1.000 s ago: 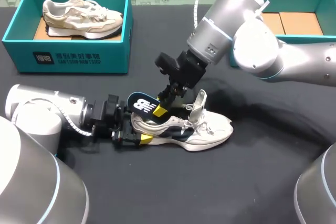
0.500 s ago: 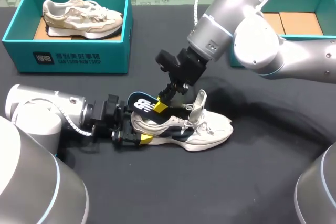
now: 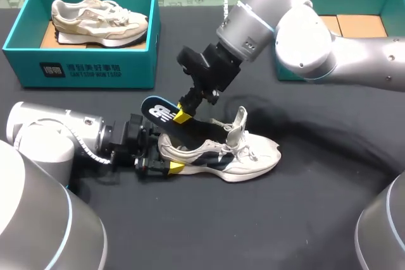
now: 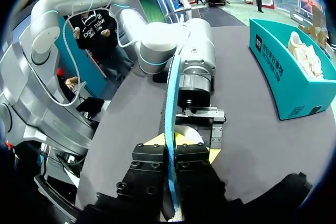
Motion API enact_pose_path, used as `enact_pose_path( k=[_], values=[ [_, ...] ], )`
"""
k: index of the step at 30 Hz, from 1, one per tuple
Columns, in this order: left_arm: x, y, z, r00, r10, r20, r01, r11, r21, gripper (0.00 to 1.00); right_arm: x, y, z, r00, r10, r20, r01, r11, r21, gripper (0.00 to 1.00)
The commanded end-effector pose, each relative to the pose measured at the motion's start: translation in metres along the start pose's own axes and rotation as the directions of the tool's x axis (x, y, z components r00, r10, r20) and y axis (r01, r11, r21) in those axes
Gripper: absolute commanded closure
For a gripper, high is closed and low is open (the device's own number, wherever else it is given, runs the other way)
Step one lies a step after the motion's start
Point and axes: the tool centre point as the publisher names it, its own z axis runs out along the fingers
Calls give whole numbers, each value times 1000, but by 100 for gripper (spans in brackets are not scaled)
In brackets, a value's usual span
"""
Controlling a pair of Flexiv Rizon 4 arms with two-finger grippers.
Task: Take the shoe out of the shoebox, open the shoe tongue, remove and reinsert the insole, then place the shoe into the shoebox
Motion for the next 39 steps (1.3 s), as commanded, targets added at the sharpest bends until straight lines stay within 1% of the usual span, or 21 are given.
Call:
enact_pose_path(
  k=[1, 4, 5, 6, 7, 8, 9, 10, 11, 12, 13, 14, 27, 30, 33, 36, 37, 38, 39],
  values=[
    [-1, 2, 1, 1000, 0, 1, 0, 1000, -1, 100, -2, 3, 1, 1000, 1, -1, -1, 1000, 9, 100],
    [-1, 2, 1, 1000, 0, 1, 0, 1000, -1, 100, -2, 3, 1, 1000, 1, -1, -1, 1000, 9, 100],
    [-1, 2, 1, 1000, 0, 1, 0, 1000, -1, 100, -7, 5, 5, 998, -56, -26, 54, 996, -69, 100],
    [-1, 2, 1, 1000, 0, 1, 0, 1000, -1, 100, -12, 12, 9, 990, -129, -61, 119, 983, -140, 100],
    [-1, 2, 1, 1000, 0, 1, 0, 1000, -1, 100, -15, 18, 9, 988, -134, -70, 122, 981, -148, 100],
    [-1, 2, 1, 1000, 0, 1, 0, 1000, -1, 100, -18, 25, 7, 981, -167, -95, 146, 968, -203, 100],
    [-1, 2, 1, 1000, 0, 1, 0, 1000, -1, 100, -19, 31, 4, 979, -185, -91, 162, 963, -216, 100],
    [-1, 2, 1, 1000, 0, 1, 0, 1000, -1, 100, -18, 36, -1, 980, -182, -75, 158, 956, -249, 100],
    [-1, 2, 1, 1000, 0, 1, 0, 1000, -1, 100, -15, 40, -7, 976, -208, -69, 176, 931, -320, 100],
    [-1, 2, 1, 1000, 0, 1, 0, 1000, -1, 100, -11, 44, -12, 975, -215, -62, 172, 896, -410, 100],
    [-1, 2, 1, 1000, 0, 1, 0, 1000, -1, 100, -6, 48, -18, 982, -187, -32, 153, 881, -448, 100],
    [-1, 2, 1, 1000, 0, 1, 0, 1000, -1, 100, 2, 57, -23, 981, -192, -2, 176, 905, -387, 100],
    [-1, 2, 1, 1000, 0, 1, 0, 1000, -1, 100, 2, 57, -23, 981, -192, -2, 176, 905, -387, 100],
    [-1, 2, 1, 1000, 0, 1, 0, 1000, -1, 100, 4, 68, -37, 978, -209, 5, 194, 900, -390, 100],
    [-1, 2, 1, 1000, 0, 1, 0, 1000, -1, 100, 10, 77, -55, 982, -188, 0, 170, 890, -422, 100],
    [-1, 2, 1, 1000, 0, 1, 0, 1000, -1, 100, 25, 83, -75, 988, -153, 10, 141, 883, -448, 100],
    [-1, 2, 1, 1000, 0, 1, 0, 1000, -1, 100, 30, 83, -81, 991, -137, 9, 124, 866, -484, 100],
    [-1, 2, 1, 1000, 0, 1, 0, 1000, -1, 100, 38, 83, -89, 990, -142, 25, 134, 842, -523, 100],
    [-1, 2, 1, 1000, 0, 1, 0, 1000, -1, 100, 45, 81, -96, 987, -163, 14, 139, 794, -592, 100]
  ],
)
